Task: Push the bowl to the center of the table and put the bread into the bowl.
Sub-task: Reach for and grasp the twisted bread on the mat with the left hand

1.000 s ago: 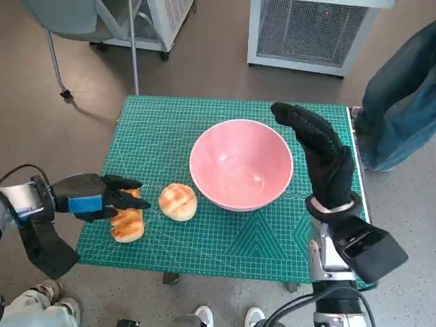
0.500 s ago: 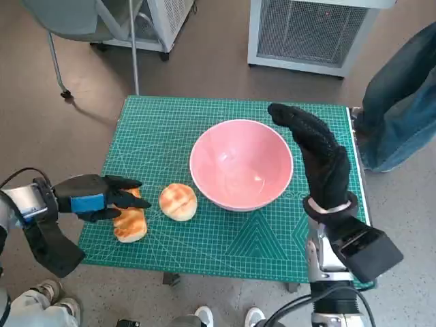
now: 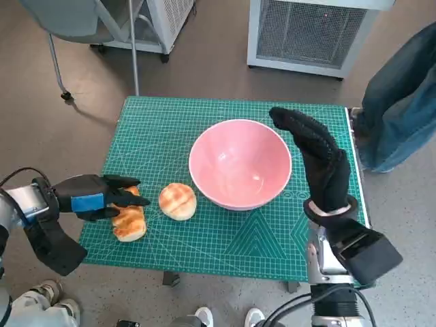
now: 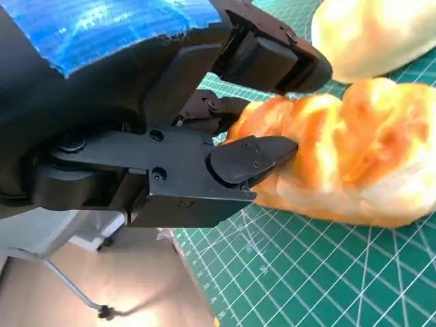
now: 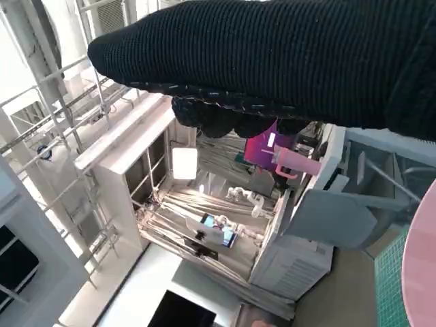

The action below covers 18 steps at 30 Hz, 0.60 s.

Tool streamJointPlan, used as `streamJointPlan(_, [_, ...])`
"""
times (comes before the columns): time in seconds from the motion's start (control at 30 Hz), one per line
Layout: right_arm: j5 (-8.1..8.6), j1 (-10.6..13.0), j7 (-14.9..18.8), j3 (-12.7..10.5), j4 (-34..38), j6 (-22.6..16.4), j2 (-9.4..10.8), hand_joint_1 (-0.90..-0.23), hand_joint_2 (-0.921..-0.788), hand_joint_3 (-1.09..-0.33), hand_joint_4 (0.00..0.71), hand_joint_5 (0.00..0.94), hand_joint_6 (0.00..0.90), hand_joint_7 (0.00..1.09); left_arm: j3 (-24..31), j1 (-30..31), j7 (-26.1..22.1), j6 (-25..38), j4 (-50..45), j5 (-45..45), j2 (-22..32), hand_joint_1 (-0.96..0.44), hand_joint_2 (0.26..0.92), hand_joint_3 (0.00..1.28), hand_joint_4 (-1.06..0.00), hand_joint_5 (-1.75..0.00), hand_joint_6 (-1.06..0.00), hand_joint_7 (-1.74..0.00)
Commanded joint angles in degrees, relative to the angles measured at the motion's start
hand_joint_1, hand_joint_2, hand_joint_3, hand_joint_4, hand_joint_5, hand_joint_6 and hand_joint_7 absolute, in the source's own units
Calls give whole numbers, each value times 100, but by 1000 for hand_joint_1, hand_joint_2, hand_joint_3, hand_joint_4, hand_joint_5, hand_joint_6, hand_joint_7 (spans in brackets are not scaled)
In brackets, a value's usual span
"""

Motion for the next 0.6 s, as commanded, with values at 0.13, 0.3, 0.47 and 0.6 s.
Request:
streamJointPlan(0.13, [-51, 125, -73, 5, 9, 31, 28, -616, -921, -802, 226, 8, -1, 600, -272, 197, -316, 109, -71, 257, 0, -251, 765, 10, -194, -1, -262, -1])
streamJointPlan(0.3, [-33, 144, -56, 6, -5, 47, 22, -613, -921, -803, 226, 7, -1, 600, -360, 132, -363, 123, -155, 321, 36, -405, 713, 4, -111, 0, -192, 0])
streamJointPlan(0.47, [-31, 161, -58, 10, -4, 38, 32, -611, -921, -803, 226, 7, -1, 599, -348, 31, -434, -16, -100, 224, 62, -522, 678, 2, -84, -3, -160, 0])
streamJointPlan(0.6, [-12, 177, -46, 13, -5, 45, 37, -610, -921, -804, 225, 7, -1, 599, -235, -57, -556, -212, -89, 42, 116, -556, 671, 1, -86, -5, -159, -2])
